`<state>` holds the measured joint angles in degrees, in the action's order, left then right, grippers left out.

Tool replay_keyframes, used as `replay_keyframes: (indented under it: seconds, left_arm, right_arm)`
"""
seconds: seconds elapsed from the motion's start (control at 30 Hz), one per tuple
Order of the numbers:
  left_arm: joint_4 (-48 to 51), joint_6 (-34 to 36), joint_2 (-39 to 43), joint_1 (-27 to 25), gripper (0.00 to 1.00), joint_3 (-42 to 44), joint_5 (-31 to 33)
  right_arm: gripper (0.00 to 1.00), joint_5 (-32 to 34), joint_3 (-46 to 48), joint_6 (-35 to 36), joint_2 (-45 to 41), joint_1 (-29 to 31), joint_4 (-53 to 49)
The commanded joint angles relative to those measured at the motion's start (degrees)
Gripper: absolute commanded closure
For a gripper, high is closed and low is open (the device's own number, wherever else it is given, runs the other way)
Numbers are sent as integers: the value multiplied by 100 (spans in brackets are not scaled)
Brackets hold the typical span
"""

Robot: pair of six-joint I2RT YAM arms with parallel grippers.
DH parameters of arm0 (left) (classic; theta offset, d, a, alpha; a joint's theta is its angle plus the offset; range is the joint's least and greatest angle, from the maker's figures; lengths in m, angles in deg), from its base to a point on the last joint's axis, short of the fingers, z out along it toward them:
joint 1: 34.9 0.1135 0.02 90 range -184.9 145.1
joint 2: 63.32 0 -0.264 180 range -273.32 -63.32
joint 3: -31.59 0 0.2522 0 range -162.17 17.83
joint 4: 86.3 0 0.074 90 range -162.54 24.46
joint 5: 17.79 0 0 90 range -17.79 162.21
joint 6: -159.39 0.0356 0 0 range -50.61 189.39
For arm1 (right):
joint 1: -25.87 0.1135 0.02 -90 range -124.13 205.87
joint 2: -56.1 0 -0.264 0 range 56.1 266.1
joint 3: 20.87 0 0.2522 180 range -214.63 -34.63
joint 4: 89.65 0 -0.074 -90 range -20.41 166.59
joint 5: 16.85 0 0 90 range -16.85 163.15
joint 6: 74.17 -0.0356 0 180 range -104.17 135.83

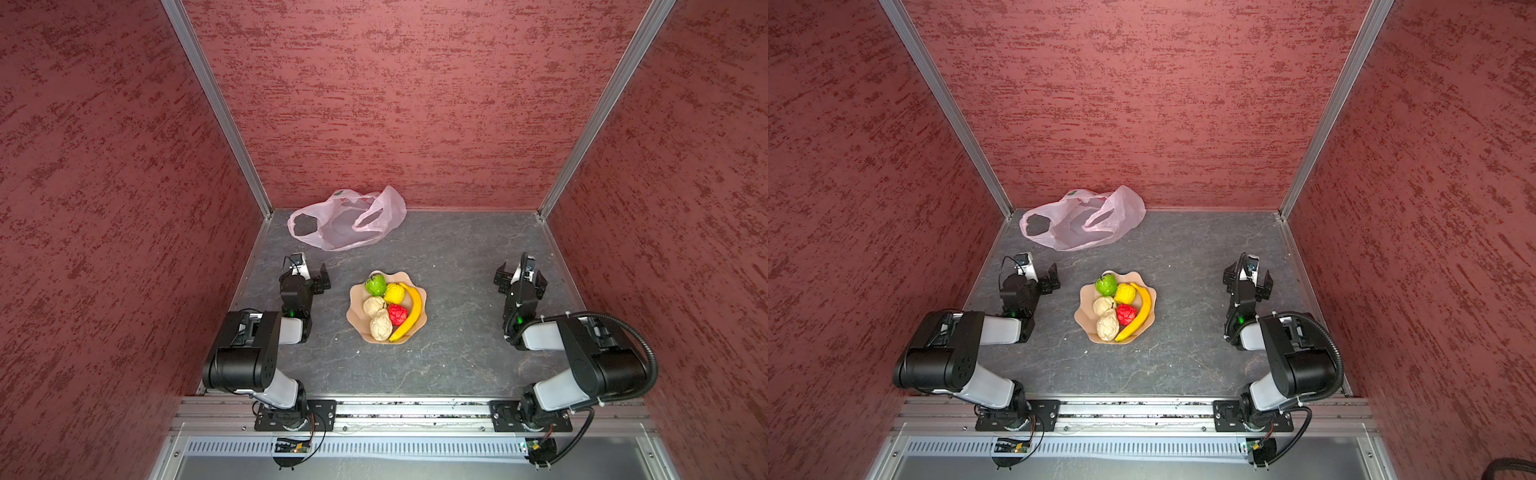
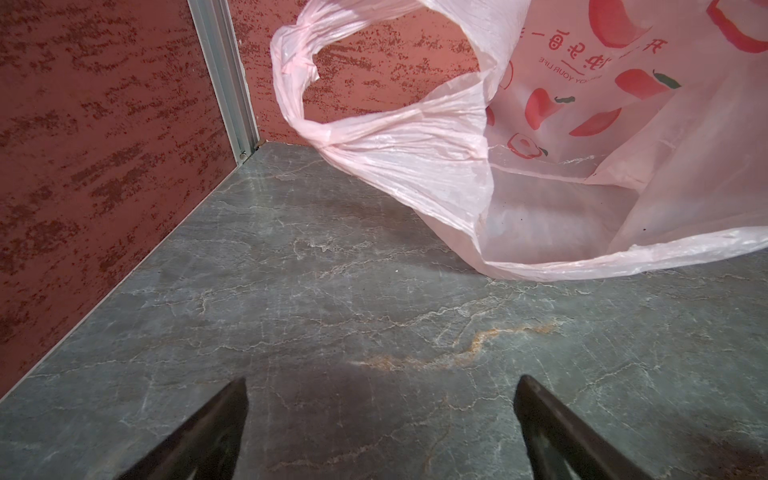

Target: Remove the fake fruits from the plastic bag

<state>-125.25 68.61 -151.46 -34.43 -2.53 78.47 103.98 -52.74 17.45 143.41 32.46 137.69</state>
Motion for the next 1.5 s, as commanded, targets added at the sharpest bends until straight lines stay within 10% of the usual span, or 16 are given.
replay_keyframes:
  seconds: [0.0, 1.47]
  left_arm:
    - [-20, -34, 12, -1, 1, -56, -46]
    - [-20, -36, 24, 1, 0, -52, -46]
  right_arm:
    - [1, -318, 145, -113, -155, -114, 366]
    - [1, -1608, 286, -412, 143, -692, 685]
